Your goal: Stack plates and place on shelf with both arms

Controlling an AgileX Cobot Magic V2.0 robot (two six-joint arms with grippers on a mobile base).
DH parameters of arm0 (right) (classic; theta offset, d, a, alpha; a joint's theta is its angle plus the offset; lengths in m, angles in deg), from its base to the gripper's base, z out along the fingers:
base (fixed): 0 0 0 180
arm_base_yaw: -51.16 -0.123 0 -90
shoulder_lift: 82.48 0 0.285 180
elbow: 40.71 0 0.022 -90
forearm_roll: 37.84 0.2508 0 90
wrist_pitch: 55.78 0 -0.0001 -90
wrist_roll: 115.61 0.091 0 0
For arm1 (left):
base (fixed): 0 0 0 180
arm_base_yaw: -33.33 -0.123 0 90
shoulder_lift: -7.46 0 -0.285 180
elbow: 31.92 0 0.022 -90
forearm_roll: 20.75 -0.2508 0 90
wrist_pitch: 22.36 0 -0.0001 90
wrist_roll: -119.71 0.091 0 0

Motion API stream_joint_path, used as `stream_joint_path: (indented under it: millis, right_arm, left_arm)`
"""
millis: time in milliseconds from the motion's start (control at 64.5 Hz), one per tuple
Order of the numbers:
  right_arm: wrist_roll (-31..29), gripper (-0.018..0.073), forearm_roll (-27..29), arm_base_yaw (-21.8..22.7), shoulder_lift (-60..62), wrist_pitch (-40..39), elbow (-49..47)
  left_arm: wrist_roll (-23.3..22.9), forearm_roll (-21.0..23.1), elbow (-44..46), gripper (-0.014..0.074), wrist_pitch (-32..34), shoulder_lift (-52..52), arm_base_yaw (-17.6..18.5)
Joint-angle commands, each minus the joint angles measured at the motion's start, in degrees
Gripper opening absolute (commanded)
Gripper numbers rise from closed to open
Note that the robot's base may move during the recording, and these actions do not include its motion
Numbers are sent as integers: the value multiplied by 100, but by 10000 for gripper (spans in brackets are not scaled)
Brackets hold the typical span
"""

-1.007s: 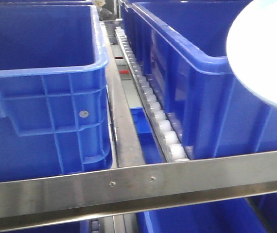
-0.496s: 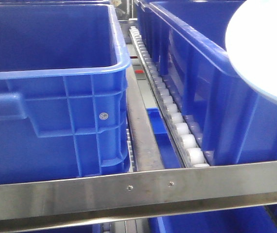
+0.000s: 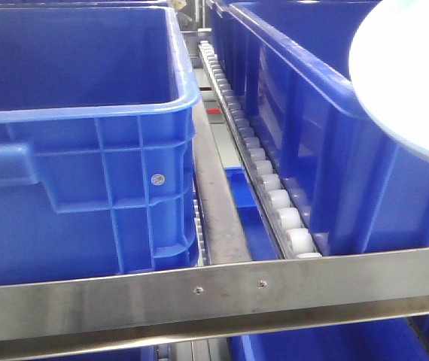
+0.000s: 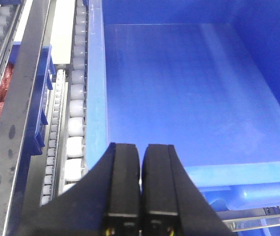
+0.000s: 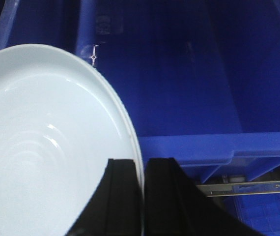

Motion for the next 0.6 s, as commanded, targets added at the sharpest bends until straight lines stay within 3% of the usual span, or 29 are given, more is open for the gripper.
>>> stream_joint_path:
  millis: [0, 465, 589]
  right_arm:
    - [-7, 49, -47, 36, -23, -547, -165]
    - [-5, 49, -42, 36, -23, -647, -165]
    - [-5, 49, -47, 36, -108, -1130, -185]
  left_arm:
    - [-47, -4, 165, 90, 441, 46, 41]
    - [-47, -4, 165, 90, 441, 46, 41]
    - [-47, -4, 165, 90, 441, 46, 41]
